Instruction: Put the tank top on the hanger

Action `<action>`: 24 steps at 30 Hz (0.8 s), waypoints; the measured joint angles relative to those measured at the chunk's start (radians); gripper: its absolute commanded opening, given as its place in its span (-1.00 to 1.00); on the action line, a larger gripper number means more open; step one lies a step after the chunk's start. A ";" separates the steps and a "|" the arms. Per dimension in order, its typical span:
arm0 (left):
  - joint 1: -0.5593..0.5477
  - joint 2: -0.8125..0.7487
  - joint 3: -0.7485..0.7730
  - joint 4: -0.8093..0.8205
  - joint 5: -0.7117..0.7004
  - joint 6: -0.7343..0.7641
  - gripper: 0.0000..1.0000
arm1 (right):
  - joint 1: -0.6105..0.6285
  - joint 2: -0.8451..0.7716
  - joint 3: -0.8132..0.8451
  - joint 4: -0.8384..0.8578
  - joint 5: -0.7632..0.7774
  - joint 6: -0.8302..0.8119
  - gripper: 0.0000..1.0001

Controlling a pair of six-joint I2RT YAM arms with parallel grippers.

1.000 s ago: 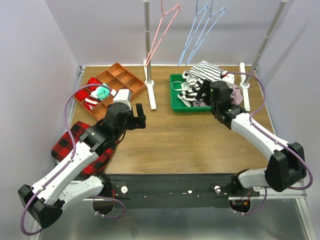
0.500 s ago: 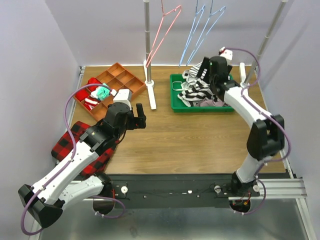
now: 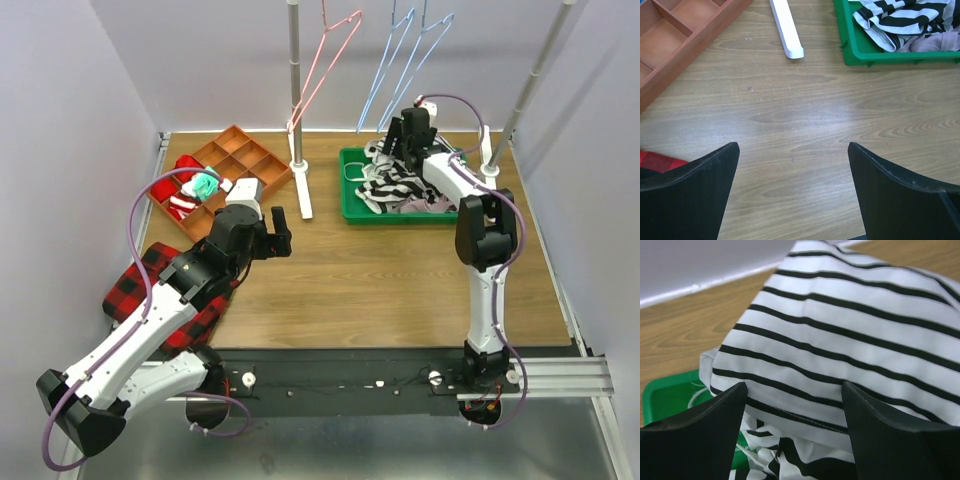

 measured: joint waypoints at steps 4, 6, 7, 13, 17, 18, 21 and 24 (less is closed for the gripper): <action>0.002 0.000 -0.001 0.000 0.000 0.000 0.98 | 0.000 -0.038 -0.121 0.024 -0.011 0.035 0.10; 0.004 0.000 -0.001 0.000 0.000 0.000 0.97 | 0.000 -0.109 -0.251 0.068 -0.011 0.053 -0.40; 0.004 0.000 -0.002 0.000 0.000 0.000 0.98 | 0.000 -0.146 -0.305 0.081 -0.011 0.054 -0.55; 0.005 0.000 -0.003 0.000 0.000 0.000 0.98 | 0.000 -0.245 -0.321 0.101 0.028 0.044 -0.94; 0.006 0.000 -0.003 0.000 0.000 0.000 0.98 | 0.000 -0.249 -0.277 0.114 0.053 0.029 -0.88; 0.006 0.000 -0.003 0.000 0.000 0.000 0.98 | 0.000 -0.251 -0.277 0.114 0.056 0.026 -0.92; 0.006 0.000 -0.004 0.000 0.000 0.000 0.98 | 0.000 -0.250 -0.277 0.107 0.058 0.014 -0.99; 0.006 0.000 -0.004 0.000 0.000 0.000 0.98 | 0.000 -0.250 -0.267 0.098 0.061 0.007 -0.99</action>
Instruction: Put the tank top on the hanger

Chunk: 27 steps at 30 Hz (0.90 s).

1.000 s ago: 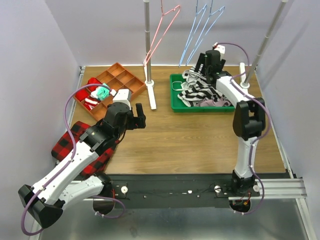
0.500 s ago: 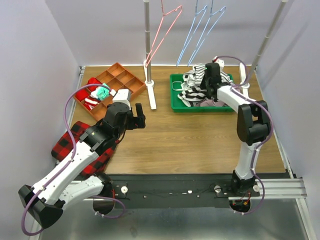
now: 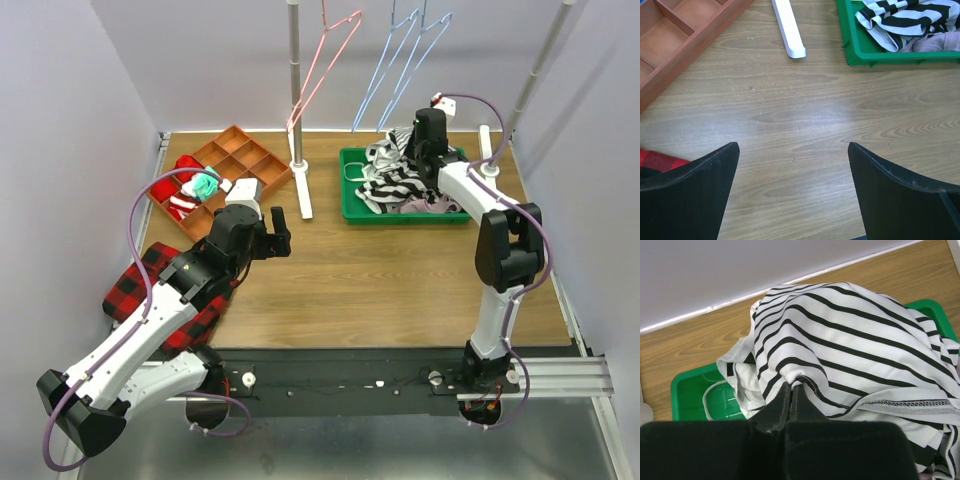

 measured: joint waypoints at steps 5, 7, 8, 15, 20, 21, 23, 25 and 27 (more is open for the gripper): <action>0.001 0.000 0.000 0.000 0.000 0.000 0.98 | 0.000 -0.034 0.005 -0.030 0.008 0.000 -0.99; 0.001 0.000 0.000 0.001 0.006 0.000 0.98 | 0.000 -0.080 0.004 -0.054 0.008 0.000 -0.99; 0.003 0.000 0.000 0.003 0.015 0.000 0.98 | 0.000 -0.113 0.000 -0.063 0.008 0.000 -0.99; 0.007 -0.004 0.000 0.017 0.064 -0.002 0.98 | -0.001 -0.388 -0.007 -0.124 0.007 0.004 -0.99; 0.007 -0.025 0.000 0.017 0.071 -0.009 0.98 | 0.000 -0.544 0.004 -0.179 -0.028 0.021 -0.99; 0.008 -0.027 0.000 0.017 0.072 -0.009 0.98 | 0.000 -0.559 0.019 -0.198 -0.041 0.026 -0.99; 0.008 -0.031 0.002 0.016 0.076 -0.012 0.98 | 0.000 -0.577 0.060 -0.229 -0.069 0.031 -0.99; 0.007 -0.031 0.005 0.017 0.081 -0.016 0.98 | 0.000 -0.584 0.106 -0.256 -0.093 0.037 -0.99; 0.008 -0.032 0.006 0.017 0.089 -0.022 0.98 | 0.000 -0.581 0.163 -0.285 -0.111 0.039 -0.99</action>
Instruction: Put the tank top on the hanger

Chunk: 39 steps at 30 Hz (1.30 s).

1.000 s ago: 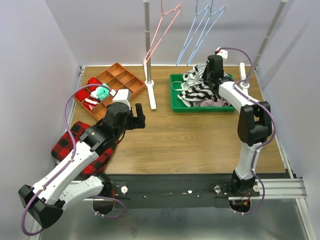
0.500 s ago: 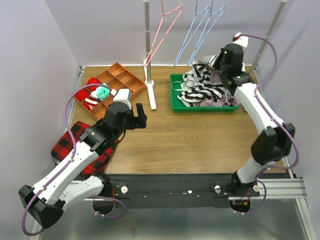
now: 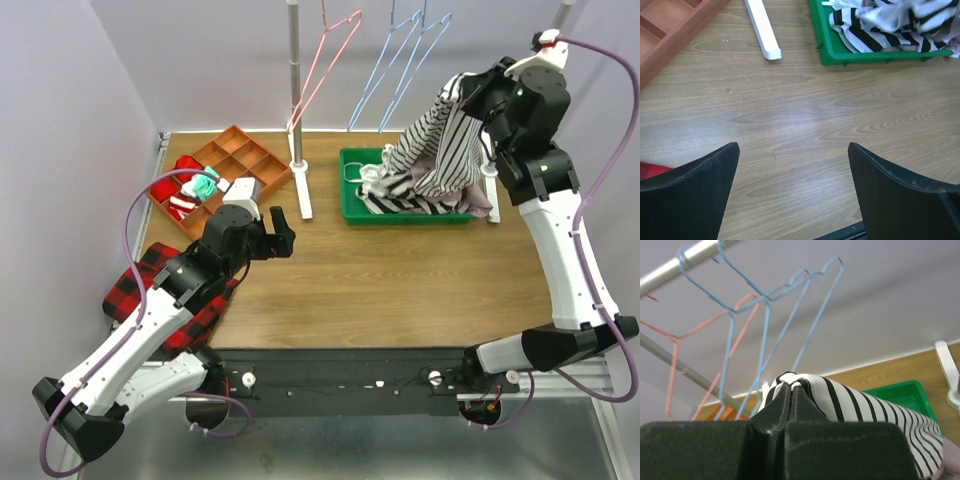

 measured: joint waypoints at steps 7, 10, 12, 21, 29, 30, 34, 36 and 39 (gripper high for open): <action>0.001 0.002 0.005 0.007 0.023 -0.013 0.98 | 0.000 0.144 0.261 -0.018 -0.016 -0.002 -0.99; 0.003 0.006 0.011 0.008 0.032 -0.017 0.98 | 0.000 0.266 0.365 -0.016 -0.004 -0.010 -0.99; 0.003 0.015 0.016 0.013 0.037 -0.017 0.98 | 0.000 0.346 0.434 -0.031 0.001 -0.013 -0.99; 0.003 0.053 0.019 0.032 0.063 -0.017 0.98 | 0.000 0.441 0.575 -0.092 0.023 -0.024 -0.99; 0.003 0.076 0.019 0.067 0.086 -0.026 0.98 | 0.000 0.192 0.516 0.036 0.010 -0.011 -0.99; 0.003 0.077 0.019 0.071 0.087 -0.027 0.98 | 0.000 0.164 0.512 0.051 0.002 -0.006 -0.99; 0.003 0.081 0.019 0.082 0.092 -0.031 0.98 | 0.000 0.063 0.504 0.100 -0.049 0.029 -0.99; 0.003 0.084 0.019 0.087 0.092 -0.033 0.98 | 0.000 0.027 0.499 0.114 -0.092 0.055 -0.99; 0.003 0.085 0.019 0.091 0.092 -0.039 0.98 | 0.000 -0.016 0.460 0.120 -0.193 0.113 -0.99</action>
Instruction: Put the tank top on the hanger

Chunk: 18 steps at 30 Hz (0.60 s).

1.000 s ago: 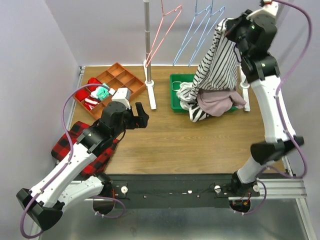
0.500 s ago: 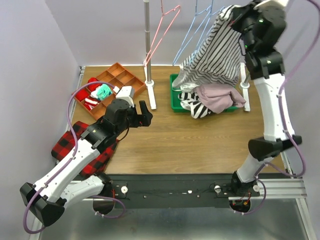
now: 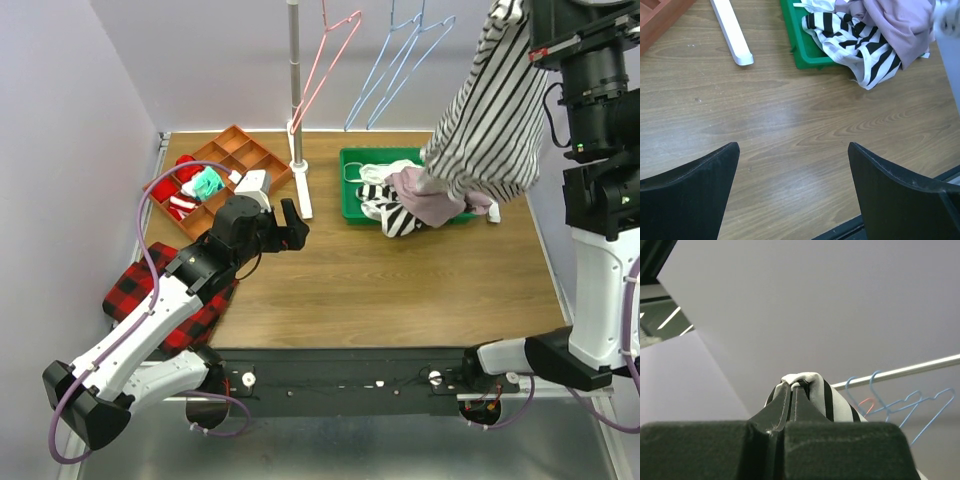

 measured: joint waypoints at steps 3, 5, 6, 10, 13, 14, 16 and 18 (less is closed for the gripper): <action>0.000 0.000 0.000 0.005 0.000 -0.008 0.98 | 0.000 -0.018 -0.053 -0.002 -0.098 0.055 -0.99; 0.000 0.000 0.000 0.005 0.000 -0.013 0.98 | 0.000 -0.011 -0.084 -0.004 -0.179 0.100 -0.99; 0.000 0.001 0.000 0.005 0.000 -0.016 0.98 | 0.000 -0.003 -0.093 -0.004 -0.220 0.126 -0.99; 0.000 0.008 0.000 0.005 -0.001 -0.029 0.98 | 0.022 0.068 -0.097 -0.017 -0.348 0.203 -0.99; 0.000 0.015 0.000 0.005 -0.001 -0.036 0.98 | 0.058 0.119 -0.101 -0.037 -0.409 0.249 -0.99; 0.000 0.016 -0.001 0.005 -0.001 -0.038 0.98 | 0.070 0.131 -0.118 -0.035 -0.425 0.261 -0.99; 0.000 0.019 -0.006 0.008 -0.002 -0.045 0.98 | 0.093 0.132 -0.196 -0.018 -0.446 0.274 -0.73; 0.000 0.020 -0.019 0.009 -0.010 -0.056 0.98 | 0.106 0.134 -0.289 0.005 -0.459 0.280 -0.37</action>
